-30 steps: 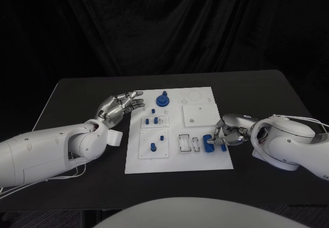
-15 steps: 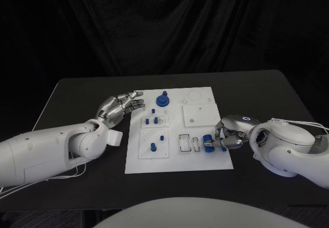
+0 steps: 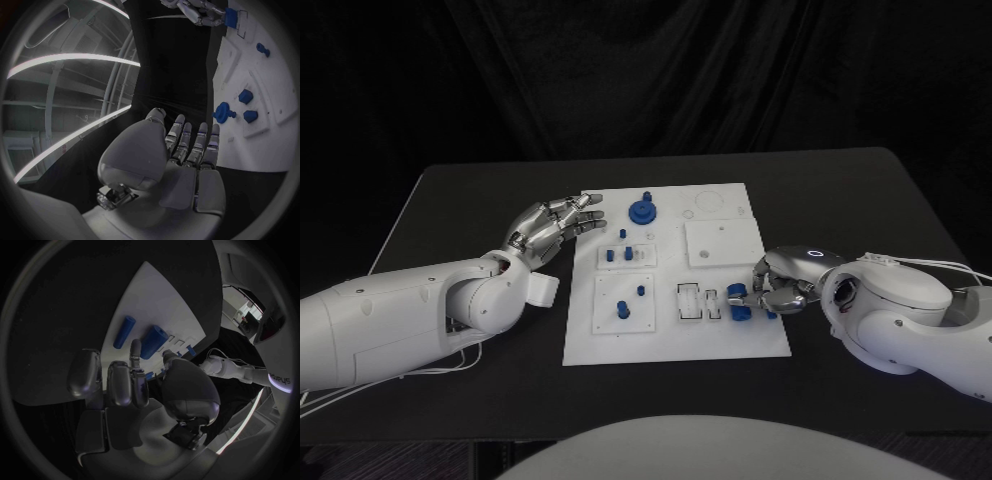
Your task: Assemble the parts on the task board
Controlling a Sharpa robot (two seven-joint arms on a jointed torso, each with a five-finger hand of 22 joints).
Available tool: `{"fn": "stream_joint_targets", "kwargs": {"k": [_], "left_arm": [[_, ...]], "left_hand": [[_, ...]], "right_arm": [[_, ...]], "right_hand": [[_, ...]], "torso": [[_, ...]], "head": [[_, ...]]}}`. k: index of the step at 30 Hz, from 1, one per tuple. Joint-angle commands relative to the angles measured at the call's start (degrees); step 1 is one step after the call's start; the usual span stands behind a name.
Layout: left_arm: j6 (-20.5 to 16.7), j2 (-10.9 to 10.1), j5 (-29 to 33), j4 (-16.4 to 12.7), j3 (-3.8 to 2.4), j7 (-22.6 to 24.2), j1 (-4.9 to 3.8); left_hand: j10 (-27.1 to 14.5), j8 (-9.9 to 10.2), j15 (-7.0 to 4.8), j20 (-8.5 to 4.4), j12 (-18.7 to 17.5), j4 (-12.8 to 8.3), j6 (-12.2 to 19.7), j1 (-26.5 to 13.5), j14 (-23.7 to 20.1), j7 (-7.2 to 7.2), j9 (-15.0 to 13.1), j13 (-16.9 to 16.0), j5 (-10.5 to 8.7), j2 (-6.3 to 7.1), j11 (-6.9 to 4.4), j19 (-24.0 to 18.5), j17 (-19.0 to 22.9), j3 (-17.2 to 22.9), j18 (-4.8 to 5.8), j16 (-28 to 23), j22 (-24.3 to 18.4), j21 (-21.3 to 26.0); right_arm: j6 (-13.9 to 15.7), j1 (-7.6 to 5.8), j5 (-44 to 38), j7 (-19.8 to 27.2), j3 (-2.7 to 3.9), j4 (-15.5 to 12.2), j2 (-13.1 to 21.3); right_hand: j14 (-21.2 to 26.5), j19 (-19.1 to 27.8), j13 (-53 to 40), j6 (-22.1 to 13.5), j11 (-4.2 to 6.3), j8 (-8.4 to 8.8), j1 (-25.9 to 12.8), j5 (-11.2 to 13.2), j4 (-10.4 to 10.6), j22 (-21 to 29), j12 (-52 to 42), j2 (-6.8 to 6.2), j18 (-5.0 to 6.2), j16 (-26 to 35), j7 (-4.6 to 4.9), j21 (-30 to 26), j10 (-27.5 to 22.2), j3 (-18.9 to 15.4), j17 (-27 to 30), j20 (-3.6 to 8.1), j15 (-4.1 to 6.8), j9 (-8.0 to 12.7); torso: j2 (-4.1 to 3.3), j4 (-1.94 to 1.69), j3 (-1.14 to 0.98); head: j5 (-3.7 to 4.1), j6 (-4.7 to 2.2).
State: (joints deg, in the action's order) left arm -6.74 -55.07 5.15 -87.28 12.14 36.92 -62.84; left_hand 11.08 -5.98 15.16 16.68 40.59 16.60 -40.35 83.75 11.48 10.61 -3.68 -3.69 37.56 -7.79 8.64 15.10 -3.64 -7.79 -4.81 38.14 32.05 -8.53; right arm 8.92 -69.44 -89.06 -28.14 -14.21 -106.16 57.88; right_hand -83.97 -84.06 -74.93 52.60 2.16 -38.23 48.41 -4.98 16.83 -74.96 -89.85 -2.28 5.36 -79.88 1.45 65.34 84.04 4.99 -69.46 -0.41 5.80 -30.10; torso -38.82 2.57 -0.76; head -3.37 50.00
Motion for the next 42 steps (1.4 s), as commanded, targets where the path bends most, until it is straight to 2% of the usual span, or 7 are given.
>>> {"fn": "stream_joint_targets", "kwargs": {"k": [1,19,22,23,28,34,42], "left_arm": [[1.1,0.2,0.2,0.1,-0.05,-0.3,-0.01],[2.3,0.9,0.0,1.0,-0.05,-0.6,0.19],[2.3,0.8,-0.1,1.2,-0.05,-0.6,0.21],[2.4,0.8,-0.1,1.2,-0.05,-0.6,0.22],[2.5,0.6,-0.1,1.0,-0.05,-0.4,0.25],[2.6,0.7,-0.1,1.1,-0.05,-0.4,0.28],[2.7,0.8,-0.1,1.3,-0.05,-0.4,0.31]], "left_hand": [[-0.1,0.1,0.39,0.03,-0.1,0.0,0.2,0.7,0.0,0.11,0.0,0.1,0.4,0.16,0.5,0.2,0.0,0.4,-0.1,0.2,-0.1,-0.2],[0.2,-0.3,0.56,0.01,0.0,-0.1,-0.8,1.5,-0.1,0.6,-0.1,0.0,0.63,0.09,1.1,0.2,0.0,1.2,0.06,0.3,0.0,-0.4],[0.2,-0.3,0.56,0.01,0.0,-0.1,-0.9,1.6,-0.1,0.61,-0.1,0.0,0.64,0.09,1.12,0.2,0.0,1.2,0.06,0.3,-0.1,-0.4],[0.2,-0.3,0.56,0.01,0.0,-0.1,-1.0,1.6,-0.1,0.61,-0.1,0.0,0.64,0.09,1.13,0.2,0.0,1.2,0.06,0.3,0.0,-0.4],[0.2,-0.4,0.57,0.01,0.0,-0.1,-1.0,1.7,-0.1,0.68,-0.2,0.0,0.69,0.09,1.22,0.3,0.0,1.3,0.08,0.3,0.0,-0.4],[0.2,-0.4,0.57,0.01,0.0,-0.1,-1.1,1.8,-0.1,0.7,-0.2,0.0,0.7,0.09,1.25,0.3,0.0,1.4,0.08,0.3,0.0,-0.4],[0.3,-0.4,0.57,0.0,0.0,-0.2,-1.2,1.9,-0.2,0.73,-0.2,0.0,0.71,0.08,1.29,0.2,0.0,1.5,0.09,0.3,0.0,-0.4]], "right_arm": [[-1.4,0.43,-0.4,-2.0,0.01,0.5,-0.5],[-0.6,0.87,3.1,-1.7,0.02,3.1,-2.9],[-0.8,0.87,4.4,-1.4,0.02,3.5,-3.2],[-0.8,0.87,4.6,-1.4,0.02,3.6,-3.3],[-1.4,0.88,5.4,-1.0,0.02,4.3,-3.8],[-2.5,0.89,8.3,-0.8,0.02,4.8,-4.1],[-0.2,0.9,13.5,0.6,0.02,4.6,-3.7]], "right_hand": [[-2.5,-1.1,-15.1,-0.3,0.57,-0.22,-0.5,-1.6,0.0,-8.9,-0.1,0.78,-0.66,0.2,-0.2,-0.3,6.0,-0.5,0.1,0.32,0.4,-0.1],[-2.5,-0.6,-14.7,-0.2,0.65,-0.13,0.2,-10.0,-0.1,-8.4,0.0,2.26,-0.35,0.7,-0.31,-1.9,5.7,-0.6,0.8,0.37,0.46,-0.4],[-2.5,-0.5,-14.6,-0.5,0.68,0.0,1.7,-16.5,-0.1,-8.4,0.0,2.36,-0.33,0.7,-0.33,-2.0,5.7,0.3,0.6,0.41,0.51,-0.4],[-2.5,-0.4,-14.6,-0.8,0.7,0.15,3.3,-22.0,-0.3,-8.4,0.0,1.85,-0.32,0.7,-0.38,-2.0,5.7,1.2,0.6,0.47,0.56,-0.5],[-2.6,-0.3,-14.7,-2.1,0.45,0.53,6.3,-34.1,-0.2,-8.3,0.0,-0.78,-0.29,0.7,-0.01,-2.2,5.7,4.1,0.4,0.29,0.34,-0.6],[-2.5,-0.2,-14.5,-2.4,0.41,0.18,7.7,-36.9,-0.4,-8.2,0.0,-2.35,-0.2,0.7,0.02,-2.6,5.5,5.3,0.4,0.23,0.3,-1.0],[-2.8,-0.3,-15.1,-4.3,0.91,-4.16,12.4,-47.8,-1.8,-8.3,-0.1,-4.68,-0.28,0.1,-0.53,-2.1,6.0,9.0,-0.9,0.55,0.69,-4.5]], "torso": [[0.03,-0.01,-0.01],[0.01,0.0,-0.02],[-0.02,0.0,0.0],[0.0,0.0,0.01],[0.01,-0.02,-0.01],[0.04,0.03,-0.01],[0.04,0.01,-0.01]], "head": [[0.06,0.0],[-0.23,0.0],[-0.2,0.0],[-0.21,0.0],[-0.25,0.0],[-0.84,0.0],[-1.4,0.0]]}}
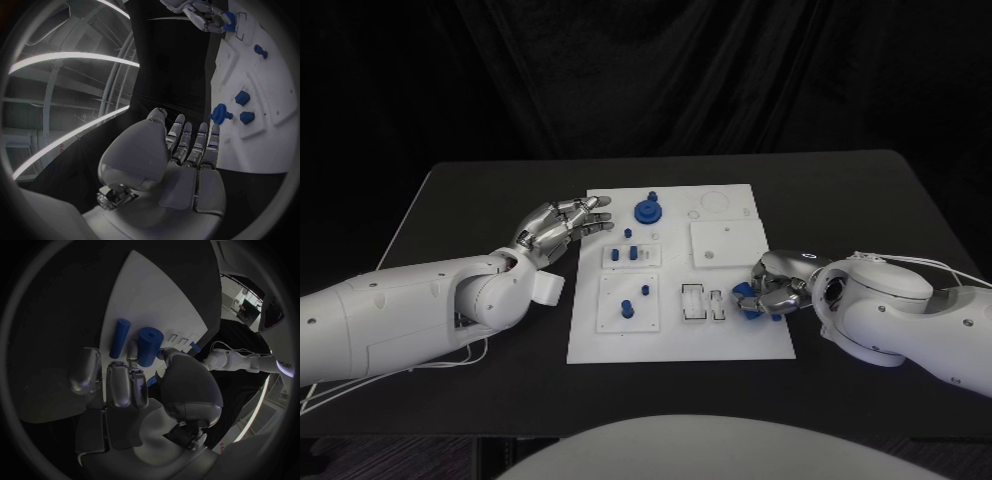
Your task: Assemble the parts on the task board
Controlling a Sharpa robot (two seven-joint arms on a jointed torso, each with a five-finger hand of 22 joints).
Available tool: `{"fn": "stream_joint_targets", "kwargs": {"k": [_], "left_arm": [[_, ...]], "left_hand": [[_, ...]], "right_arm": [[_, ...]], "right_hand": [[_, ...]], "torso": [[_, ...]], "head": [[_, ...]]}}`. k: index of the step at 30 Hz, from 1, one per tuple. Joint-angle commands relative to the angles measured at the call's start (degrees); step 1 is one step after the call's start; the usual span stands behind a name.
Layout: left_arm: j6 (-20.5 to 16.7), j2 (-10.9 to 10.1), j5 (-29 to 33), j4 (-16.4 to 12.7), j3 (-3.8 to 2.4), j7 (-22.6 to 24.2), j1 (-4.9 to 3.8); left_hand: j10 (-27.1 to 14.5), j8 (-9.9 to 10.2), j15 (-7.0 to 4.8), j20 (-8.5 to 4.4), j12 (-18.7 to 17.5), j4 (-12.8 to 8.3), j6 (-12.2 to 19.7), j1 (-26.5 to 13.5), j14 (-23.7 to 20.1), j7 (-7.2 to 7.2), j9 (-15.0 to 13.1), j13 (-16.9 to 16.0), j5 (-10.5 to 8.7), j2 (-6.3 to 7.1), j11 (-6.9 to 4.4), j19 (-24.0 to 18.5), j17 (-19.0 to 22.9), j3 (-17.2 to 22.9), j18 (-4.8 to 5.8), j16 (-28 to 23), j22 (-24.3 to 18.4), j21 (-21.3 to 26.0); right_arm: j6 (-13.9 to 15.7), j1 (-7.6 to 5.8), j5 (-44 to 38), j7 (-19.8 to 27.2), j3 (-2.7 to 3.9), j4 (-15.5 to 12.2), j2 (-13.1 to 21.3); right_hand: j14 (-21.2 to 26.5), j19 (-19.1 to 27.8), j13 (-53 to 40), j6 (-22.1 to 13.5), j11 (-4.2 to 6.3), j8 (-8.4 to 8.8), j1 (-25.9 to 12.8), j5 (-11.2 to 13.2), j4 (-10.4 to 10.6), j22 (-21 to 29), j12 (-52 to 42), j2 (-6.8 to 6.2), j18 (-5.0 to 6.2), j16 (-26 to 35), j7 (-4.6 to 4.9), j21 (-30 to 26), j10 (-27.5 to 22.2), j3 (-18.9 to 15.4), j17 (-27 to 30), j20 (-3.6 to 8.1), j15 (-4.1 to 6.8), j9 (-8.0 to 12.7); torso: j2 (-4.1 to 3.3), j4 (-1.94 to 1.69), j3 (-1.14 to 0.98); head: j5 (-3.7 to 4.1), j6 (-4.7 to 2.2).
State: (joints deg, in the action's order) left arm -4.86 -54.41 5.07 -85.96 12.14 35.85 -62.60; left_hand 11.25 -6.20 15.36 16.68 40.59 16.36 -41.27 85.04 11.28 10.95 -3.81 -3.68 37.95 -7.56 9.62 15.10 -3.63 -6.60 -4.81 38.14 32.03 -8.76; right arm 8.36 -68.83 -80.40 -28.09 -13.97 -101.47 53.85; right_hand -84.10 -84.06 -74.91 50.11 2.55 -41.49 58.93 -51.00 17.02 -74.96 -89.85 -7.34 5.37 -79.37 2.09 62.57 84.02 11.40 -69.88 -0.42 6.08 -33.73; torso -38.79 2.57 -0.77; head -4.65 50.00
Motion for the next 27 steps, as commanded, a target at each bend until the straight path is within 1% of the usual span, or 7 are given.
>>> {"fn": "stream_joint_targets", "kwargs": {"k": [1,7,11,15,17,22,27], "left_arm": [[0.8,0.1,0.0,0.0,-0.05,0.7,0.08],[0.8,0.0,0.0,0.0,-0.05,0.7,0.1],[0.8,0.1,0.0,0.1,-0.05,0.7,0.12],[0.8,0.1,0.0,0.1,-0.05,0.6,0.13],[0.8,0.1,0.0,0.1,-0.05,0.6,0.14],[0.8,0.1,0.0,0.1,-0.05,0.6,0.15],[0.7,0.1,0.0,0.2,-0.05,0.5,0.15]], "left_hand": [[0.1,-0.2,0.37,0.0,0.0,0.1,-0.3,0.6,0.1,0.4,0.0,0.0,0.31,-0.15,0.31,0.2,0.0,0.3,0.09,0.3,0.0,-0.2],[0.1,-0.3,0.37,0.0,0.0,0.1,-0.4,0.6,0.0,0.42,-0.1,0.0,0.32,-0.14,0.33,0.2,0.0,0.3,0.09,0.3,0.0,-0.2],[0.1,-0.3,0.37,0.0,0.0,0.1,-0.4,0.6,0.0,0.42,-0.1,0.0,0.32,-0.14,0.33,0.2,0.0,0.3,0.09,0.3,0.0,-0.2],[0.1,-0.3,0.37,0.0,0.0,0.1,-0.4,0.6,0.0,0.42,-0.1,0.0,0.32,-0.14,0.33,0.2,0.0,0.3,0.09,0.3,0.0,-0.2],[0.1,-0.3,0.37,0.0,0.0,0.1,-0.4,0.6,0.0,0.42,-0.1,0.0,0.32,-0.14,0.33,0.2,0.0,0.3,0.09,0.3,0.0,-0.2],[0.1,-0.3,0.37,0.0,0.0,0.1,-0.4,0.6,0.0,0.42,-0.1,0.0,0.32,-0.14,0.33,0.2,0.0,0.3,0.09,0.3,0.0,-0.2],[0.1,-0.3,0.37,0.0,0.0,0.1,-0.4,0.6,0.0,0.42,-0.1,0.0,0.32,-0.14,0.33,0.2,0.0,0.3,0.09,0.3,0.0,-0.2]], "right_arm": [[1.0,0.29,5.7,0.8,-0.22,-0.2,0.5],[4.6,0.27,11.2,2.4,-0.21,-1.3,1.3],[6.3,0.24,13.5,3.2,-0.21,-1.9,1.7],[8.2,0.19,15.2,4.0,-0.2,-2.6,2.2],[9.0,0.11,15.8,4.5,-0.2,-3.0,2.4],[9.6,-0.01,15.9,4.8,-0.2,-3.8,2.3],[9.4,-0.05,14.4,4.7,-0.2,-4.0,1.6]], "right_hand": [[-2.7,-0.3,-15.1,-2.0,0.55,-1.15,2.0,-2.1,-2.0,-8.4,-0.2,0.27,-0.31,-0.5,-1.19,0.8,6.0,2.8,-0.7,0.58,0.44,-1.0],[-3.2,-0.9,-15.1,-3.6,0.64,-3.19,2.5,-4.6,-2.4,-8.9,-0.2,-0.36,-0.7,-2.0,-1.25,3.1,6.0,3.8,-3.0,0.75,0.55,-2.6],[-3.3,-1.1,-15.1,-4.9,0.56,-4.09,2.6,-5.2,-2.7,-9.1,-0.2,-0.76,-0.84,-2.4,-1.15,3.9,6.0,4.1,-3.5,0.77,0.55,-3.3],[-3.3,-1.2,-15.1,-5.4,0.54,-4.36,2.6,-5.3,-2.8,-9.1,-0.2,-0.83,-0.88,-2.5,-1.09,4.2,6.0,4.2,-3.8,0.76,0.5,-3.5],[-3.5,-1.3,-15.1,-5.7,0.53,-5.06,2.5,-4.7,-2.9,-9.3,-0.2,-0.69,-0.97,-2.9,-1.11,4.8,6.0,4.2,-4.5,0.75,0.48,-3.9],[-3.5,-1.3,-15.1,-6.1,0.51,-5.63,2.1,-3.2,-2.8,-9.3,-0.2,-0.59,-0.99,-3.1,-1.09,5.1,6.0,4.2,-4.5,0.74,0.47,-4.2],[-3.3,-1.2,-15.1,-6.6,0.45,-5.88,1.7,0.2,-2.6,-9.2,-0.2,-0.43,-0.95,-3.0,-1.03,5.1,6.0,4.1,-4.2,0.69,0.42,-4.1]], "torso": [[0.0,0.03,-0.01],[-0.02,0.02,-0.02],[0.03,0.02,0.01],[-0.01,0.03,-0.04],[0.02,0.03,-0.06],[0.02,0.04,0.0],[0.02,0.02,0.01]], "head": [[-0.18,0.0],[-0.04,0.0],[0.0,0.0],[-0.06,0.0],[-0.05,0.0],[-0.08,0.0],[-0.02,0.0]]}}
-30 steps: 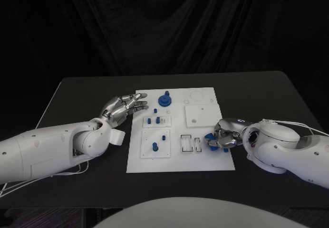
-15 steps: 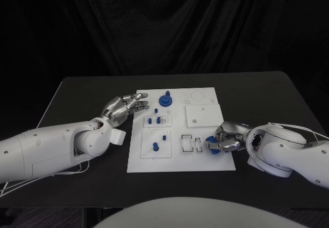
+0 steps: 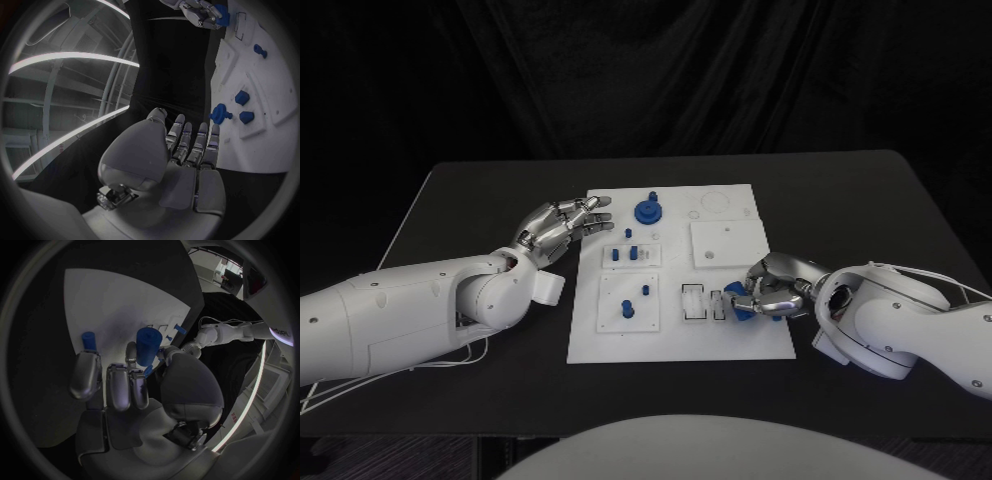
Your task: Assemble the parts on the task board
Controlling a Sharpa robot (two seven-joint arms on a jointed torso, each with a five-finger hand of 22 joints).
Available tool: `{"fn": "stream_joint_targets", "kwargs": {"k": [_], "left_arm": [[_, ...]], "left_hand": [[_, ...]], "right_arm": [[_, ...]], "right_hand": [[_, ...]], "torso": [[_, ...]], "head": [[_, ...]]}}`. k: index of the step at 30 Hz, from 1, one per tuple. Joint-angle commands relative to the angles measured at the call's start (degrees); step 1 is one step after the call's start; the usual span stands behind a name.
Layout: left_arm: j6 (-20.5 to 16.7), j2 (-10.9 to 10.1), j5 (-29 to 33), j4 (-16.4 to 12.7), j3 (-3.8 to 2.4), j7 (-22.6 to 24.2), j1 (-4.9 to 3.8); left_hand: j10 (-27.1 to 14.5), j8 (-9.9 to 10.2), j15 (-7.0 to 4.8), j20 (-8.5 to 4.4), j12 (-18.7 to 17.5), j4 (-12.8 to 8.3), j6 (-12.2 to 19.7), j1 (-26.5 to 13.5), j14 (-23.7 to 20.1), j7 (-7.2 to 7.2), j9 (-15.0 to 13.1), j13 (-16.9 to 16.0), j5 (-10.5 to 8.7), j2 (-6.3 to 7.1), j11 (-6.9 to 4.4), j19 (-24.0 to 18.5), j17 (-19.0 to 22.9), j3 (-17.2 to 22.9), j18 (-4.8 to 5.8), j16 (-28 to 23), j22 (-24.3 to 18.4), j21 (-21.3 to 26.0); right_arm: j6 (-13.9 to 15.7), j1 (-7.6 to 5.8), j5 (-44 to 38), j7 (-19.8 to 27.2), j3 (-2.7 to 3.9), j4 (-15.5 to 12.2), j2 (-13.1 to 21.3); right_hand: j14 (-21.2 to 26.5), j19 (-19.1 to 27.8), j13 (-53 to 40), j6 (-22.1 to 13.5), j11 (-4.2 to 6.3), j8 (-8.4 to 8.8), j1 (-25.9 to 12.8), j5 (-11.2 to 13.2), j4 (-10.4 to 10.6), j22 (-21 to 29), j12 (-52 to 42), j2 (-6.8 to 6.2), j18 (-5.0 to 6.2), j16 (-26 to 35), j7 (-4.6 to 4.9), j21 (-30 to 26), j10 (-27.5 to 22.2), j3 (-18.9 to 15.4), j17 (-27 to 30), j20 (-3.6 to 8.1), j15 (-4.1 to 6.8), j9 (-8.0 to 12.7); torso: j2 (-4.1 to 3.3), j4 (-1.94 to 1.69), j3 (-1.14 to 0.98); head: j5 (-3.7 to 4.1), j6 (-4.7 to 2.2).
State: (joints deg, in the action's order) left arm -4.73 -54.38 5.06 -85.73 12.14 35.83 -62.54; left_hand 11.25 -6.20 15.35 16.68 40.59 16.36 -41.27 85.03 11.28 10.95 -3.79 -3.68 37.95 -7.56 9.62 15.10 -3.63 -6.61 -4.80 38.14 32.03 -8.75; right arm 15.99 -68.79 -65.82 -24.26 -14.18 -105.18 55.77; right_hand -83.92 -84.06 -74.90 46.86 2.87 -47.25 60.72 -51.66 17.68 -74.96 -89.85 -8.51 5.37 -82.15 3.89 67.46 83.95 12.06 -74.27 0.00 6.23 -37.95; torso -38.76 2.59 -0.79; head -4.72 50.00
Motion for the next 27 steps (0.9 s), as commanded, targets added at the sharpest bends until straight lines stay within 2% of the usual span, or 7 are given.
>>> {"fn": "stream_joint_targets", "kwargs": {"k": [1,7,12,15,23,27], "left_arm": [[0.6,0.1,0.0,-0.1,-0.05,0.5,0.09],[0.6,0.1,0.0,-0.1,-0.05,0.5,0.09],[0.5,0.1,0.0,-0.2,-0.05,0.4,0.09],[0.4,0.1,0.0,-0.2,-0.05,0.4,0.09],[0.4,0.2,0.0,-0.2,-0.05,0.2,0.09],[0.3,0.2,0.0,-0.2,-0.05,0.2,0.09]], "left_hand": [[0.1,-0.3,0.37,0.0,0.0,0.1,-0.4,0.6,0.0,0.42,-0.1,0.0,0.32,-0.14,0.33,0.2,0.0,0.3,0.09,0.3,0.0,-0.2],[0.1,-0.3,0.39,0.0,0.0,0.1,-0.4,0.7,0.0,0.47,-0.1,0.0,0.32,-0.06,0.37,0.3,0.0,0.4,0.11,0.3,0.1,-0.2],[0.1,-0.3,0.39,0.0,0.0,0.1,-0.4,0.7,0.0,0.47,-0.1,0.0,0.32,-0.06,0.37,0.3,0.0,0.4,0.11,0.3,0.1,-0.2],[0.1,-0.3,0.39,0.0,0.0,0.1,-0.4,0.7,0.0,0.47,-0.1,0.0,0.32,-0.06,0.37,0.3,0.0,0.4,0.11,0.3,0.1,-0.2],[0.1,-0.3,0.39,0.0,0.0,0.1,-0.4,0.7,0.0,0.47,-0.1,0.0,0.32,-0.06,0.37,0.3,0.0,0.4,0.11,0.3,0.1,-0.2],[0.1,-0.4,0.42,0.0,0.0,0.1,-0.5,0.8,0.0,0.51,-0.1,0.0,0.32,0.05,0.4,0.3,0.0,0.5,0.12,0.4,0.0,-0.2]], "right_arm": [[1.5,-0.09,-0.7,0.8,0.01,-0.2,-0.6],[0.6,-0.09,-2.1,-0.2,0.01,-0.2,-1.8],[0.2,-0.09,-2.9,-0.9,0.01,-0.1,-2.6],[0.3,-0.08,-3.6,-1.3,0.01,0.1,-3.4],[0.7,-0.08,-4.0,-1.3,0.02,0.9,-5.2],[0.5,-0.08,-4.1,-1.5,0.02,1.4,-6.0]], "right_hand": [[-3.5,-1.1,-15.1,-3.4,0.09,-0.06,-0.1,1.3,-3.2,-9.2,-0.2,0.73,-0.94,-0.2,-2.79,0.2,6.1,3.4,0.3,0.26,0.25,0.3],[-3.4,-0.9,-15.1,-3.8,-0.19,0.57,-0.3,5.1,-2.9,-9.1,-0.2,0.97,-0.92,0.0,-2.46,0.2,6.1,3.2,0.6,0.07,0.01,1.1],[-3.4,-0.9,-15.1,-3.8,-0.28,0.72,-0.3,6.4,-2.7,-9.1,-0.2,1.28,-0.92,-0.1,-2.38,0.3,6.1,3.1,0.5,-0.01,-0.07,1.5],[-3.4,-0.9,-15.1,-3.6,-0.37,0.81,-0.5,8.3,-2.2,-9.1,-0.2,1.63,-0.9,0.0,-2.29,0.3,6.1,2.9,0.7,-0.11,-0.15,1.9],[-3.3,-0.7,-15.1,-3.6,-0.5,0.96,-1.7,9.8,-1.1,-9.0,-0.2,2.38,-0.84,0.1,-2.14,0.0,6.1,2.6,1.0,-0.22,-0.26,2.4],[-3.2,-0.6,-15.1,-3.6,-0.57,1.06,-2.5,10.4,-1.0,-8.9,-0.2,2.73,-0.78,0.3,-2.08,-0.2,6.1,2.4,1.4,-0.27,-0.31,2.6]], "torso": [[-0.02,-0.01,0.03],[-0.02,-0.02,0.04],[-0.02,-0.07,0.09],[-0.06,-0.06,0.09],[-0.06,-0.05,0.08],[-0.02,0.02,0.03]], "head": [[0.08,0.0],[0.03,0.0],[0.14,0.0],[0.2,0.0],[0.37,0.0],[0.23,0.0]]}}
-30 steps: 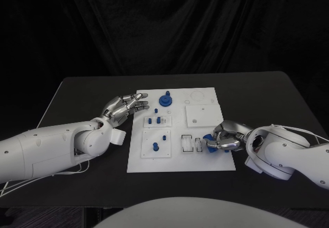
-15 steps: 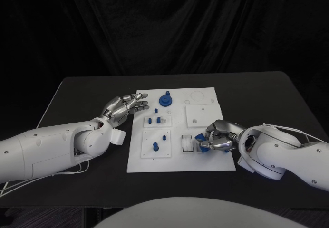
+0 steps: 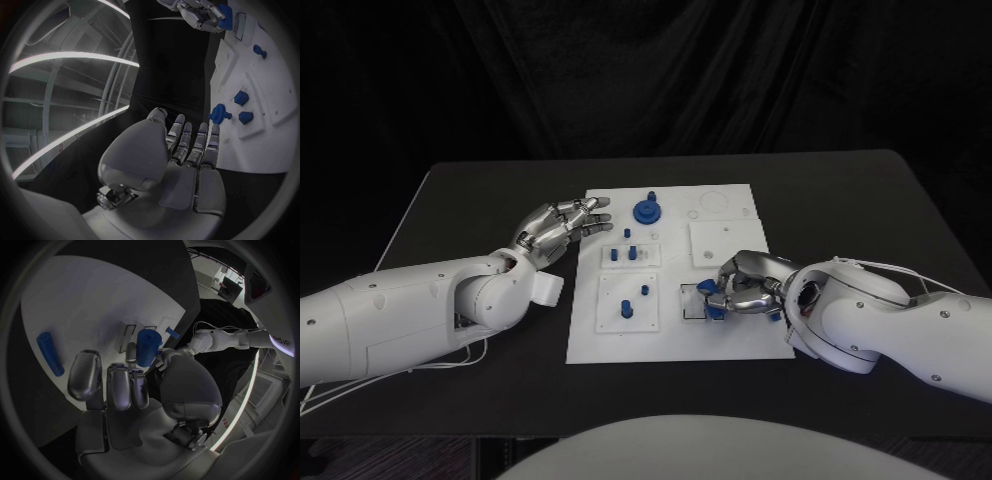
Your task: Assemble the parts on the task board
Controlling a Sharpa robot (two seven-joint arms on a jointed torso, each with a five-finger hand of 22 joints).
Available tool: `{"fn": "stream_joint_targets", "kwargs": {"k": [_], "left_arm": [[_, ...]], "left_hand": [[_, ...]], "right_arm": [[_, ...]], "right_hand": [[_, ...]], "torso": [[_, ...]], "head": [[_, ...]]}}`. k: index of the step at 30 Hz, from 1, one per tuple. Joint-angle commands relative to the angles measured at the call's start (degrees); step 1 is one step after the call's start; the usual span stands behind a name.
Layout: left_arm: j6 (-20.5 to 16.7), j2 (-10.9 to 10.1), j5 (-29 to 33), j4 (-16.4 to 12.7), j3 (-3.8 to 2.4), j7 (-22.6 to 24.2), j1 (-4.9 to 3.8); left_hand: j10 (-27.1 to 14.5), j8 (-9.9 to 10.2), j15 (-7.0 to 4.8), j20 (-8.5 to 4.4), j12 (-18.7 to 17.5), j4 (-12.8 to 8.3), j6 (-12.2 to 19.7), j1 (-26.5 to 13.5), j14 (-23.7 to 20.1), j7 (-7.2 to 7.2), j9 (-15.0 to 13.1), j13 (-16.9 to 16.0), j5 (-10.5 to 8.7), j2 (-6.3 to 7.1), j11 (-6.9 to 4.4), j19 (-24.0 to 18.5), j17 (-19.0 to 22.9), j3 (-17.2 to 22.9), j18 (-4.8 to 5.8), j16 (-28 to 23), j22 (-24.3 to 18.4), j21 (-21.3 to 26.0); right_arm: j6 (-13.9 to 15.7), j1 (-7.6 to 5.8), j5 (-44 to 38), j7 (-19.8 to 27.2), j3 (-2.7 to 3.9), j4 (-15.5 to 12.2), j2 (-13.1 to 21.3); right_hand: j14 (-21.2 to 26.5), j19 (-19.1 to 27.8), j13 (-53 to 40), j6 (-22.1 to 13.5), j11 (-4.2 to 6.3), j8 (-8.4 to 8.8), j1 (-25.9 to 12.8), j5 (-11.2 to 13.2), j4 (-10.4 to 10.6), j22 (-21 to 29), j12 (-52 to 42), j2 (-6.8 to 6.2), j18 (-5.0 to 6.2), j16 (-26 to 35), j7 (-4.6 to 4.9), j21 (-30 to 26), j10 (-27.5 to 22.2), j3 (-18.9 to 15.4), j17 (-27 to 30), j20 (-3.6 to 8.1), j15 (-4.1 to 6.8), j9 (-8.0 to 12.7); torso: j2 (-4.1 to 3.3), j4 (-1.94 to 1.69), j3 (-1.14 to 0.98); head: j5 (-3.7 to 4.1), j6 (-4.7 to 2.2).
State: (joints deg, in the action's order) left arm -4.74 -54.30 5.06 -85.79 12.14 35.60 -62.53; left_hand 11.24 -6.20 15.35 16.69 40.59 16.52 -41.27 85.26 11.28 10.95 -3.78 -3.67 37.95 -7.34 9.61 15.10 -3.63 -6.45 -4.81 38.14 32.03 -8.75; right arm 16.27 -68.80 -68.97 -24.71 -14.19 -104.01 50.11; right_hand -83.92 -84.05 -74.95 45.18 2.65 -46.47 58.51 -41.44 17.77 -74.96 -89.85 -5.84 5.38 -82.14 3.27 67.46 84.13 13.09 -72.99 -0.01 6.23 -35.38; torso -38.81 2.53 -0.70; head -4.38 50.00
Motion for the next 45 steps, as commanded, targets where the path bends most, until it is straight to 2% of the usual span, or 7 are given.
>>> {"fn": "stream_joint_targets", "kwargs": {"k": [1,8,14,26,32,40,45], "left_arm": [[0.4,0.1,0.0,-0.1,-0.05,0.4,0.08],[0.5,0.2,0.0,-0.1,-0.05,0.3,0.08],[0.6,0.3,0.0,0.0,-0.05,0.3,0.08],[0.9,0.5,0.0,0.3,-0.05,0.2,0.16],[0.9,0.4,0.0,0.4,-0.05,0.3,0.19],[0.9,0.2,0.0,0.4,-0.05,0.3,0.23],[0.8,-0.1,0.0,0.4,-0.05,0.3,0.24]], "left_hand": [[0.1,-0.4,0.42,0.0,0.0,0.0,-0.5,0.5,0.0,0.51,-0.1,0.0,0.32,-0.18,0.41,0.3,0.0,0.3,0.12,0.4,0.0,-0.2],[0.1,-0.4,0.42,0.0,0.0,0.0,-0.5,0.5,0.0,0.51,-0.1,0.0,0.32,-0.18,0.41,0.3,0.0,0.3,0.12,0.4,0.0,-0.2],[0.1,-0.4,0.45,0.0,0.0,0.0,-0.5,0.6,0.1,0.53,-0.1,0.0,0.33,-0.1,0.43,0.3,0.0,0.3,0.13,0.4,0.1,-0.3],[0.1,-0.4,0.47,0.0,0.0,0.0,-0.4,0.6,0.1,0.56,-0.1,0.0,0.34,-0.06,0.47,0.2,0.0,0.4,0.15,0.4,-0.1,-0.2],[0.1,-0.4,0.47,0.0,0.0,0.0,-0.4,0.6,0.1,0.56,-0.1,0.0,0.34,-0.06,0.47,0.2,0.0,0.4,0.15,0.4,-0.1,-0.2],[0.1,-0.4,0.47,0.0,0.0,0.0,-0.4,0.6,0.1,0.56,-0.1,0.0,0.34,-0.06,0.47,0.2,0.0,0.4,0.15,0.4,-0.1,-0.2],[0.1,-0.4,0.49,0.0,-0.1,0.0,-0.3,0.6,0.0,0.58,-0.1,0.0,0.35,-0.03,0.5,0.2,0.0,0.5,0.17,0.4,0.0,-0.3]], "right_arm": [[0.2,-0.06,-0.9,-1.1,0.02,0.3,-0.5],[-1.1,-0.06,-0.9,-1.9,0.02,1.3,-1.6],[-2.5,-0.05,-1.0,-2.4,0.02,1.8,-2.3],[-2.8,-0.04,-1.0,-2.4,0.02,2.2,-2.5],[-0.5,-0.04,-1.0,-0.6,0.02,1.8,-1.8],[3.2,-0.3,-1.1,3.0,0.06,-0.8,1.0],[2.8,-2.81,-2.1,1.9,0.08,-2.6,4.2]], "right_hand": [[-3.2,-0.6,-15.1,-2.0,-0.39,0.34,-0.7,1.0,-1.1,-8.9,-0.2,0.24,-0.75,0.4,-1.41,-0.4,5.9,1.2,0.3,-0.3,-0.36,0.2],[-3.0,-0.2,-15.1,-2.0,-0.68,0.79,-6.3,14.6,-1.0,-8.6,-0.2,2.65,-0.56,1.0,-1.17,-1.3,5.9,-0.9,1.5,-0.6,-0.6,1.5],[-2.9,-0.1,-15.1,-1.6,-0.62,0.6,-10.6,23.8,-0.9,-8.5,-0.2,3.67,-0.5,1.3,-1.24,-1.5,5.9,-3.5,1.9,-0.59,-0.57,2.3],[-2.9,0.1,-15.1,-1.4,-0.62,0.28,-14.2,31.3,-0.9,-8.4,-0.2,4.47,-0.36,1.4,-1.23,-2.3,5.9,-8.7,2.1,-0.6,-0.59,3.2],[-3.0,0.0,-15.1,-1.2,-0.55,-0.02,-12.8,29.5,-1.1,-8.4,-0.2,5.24,-0.41,1.2,-1.32,-2.1,5.9,-9.4,1.9,-0.56,-0.53,3.4],[-3.1,-0.2,-15.1,-1.5,-0.37,-0.67,-1.2,16.0,-1.9,-8.6,-0.2,4.27,-0.5,0.8,-1.49,-1.6,5.9,-8.8,1.4,-0.39,-0.36,4.0],[-3.1,-0.2,-15.1,-1.5,-0.42,-0.62,0.2,14.1,-1.7,-8.6,-0.2,3.82,-0.52,0.8,-1.44,-1.5,5.9,-9.0,1.2,-0.42,-0.4,4.2]], "torso": [[0.04,0.09,-0.07],[0.02,0.03,-0.05],[0.03,0.03,-0.07],[0.03,0.03,-0.06],[0.03,0.04,-0.06],[0.04,0.05,-0.06],[0.05,0.06,-0.07]], "head": [[-0.11,0.0],[-0.18,0.0],[-0.24,0.0],[-0.4,0.0],[-0.49,0.0],[-0.76,0.0],[-0.54,0.0]]}}
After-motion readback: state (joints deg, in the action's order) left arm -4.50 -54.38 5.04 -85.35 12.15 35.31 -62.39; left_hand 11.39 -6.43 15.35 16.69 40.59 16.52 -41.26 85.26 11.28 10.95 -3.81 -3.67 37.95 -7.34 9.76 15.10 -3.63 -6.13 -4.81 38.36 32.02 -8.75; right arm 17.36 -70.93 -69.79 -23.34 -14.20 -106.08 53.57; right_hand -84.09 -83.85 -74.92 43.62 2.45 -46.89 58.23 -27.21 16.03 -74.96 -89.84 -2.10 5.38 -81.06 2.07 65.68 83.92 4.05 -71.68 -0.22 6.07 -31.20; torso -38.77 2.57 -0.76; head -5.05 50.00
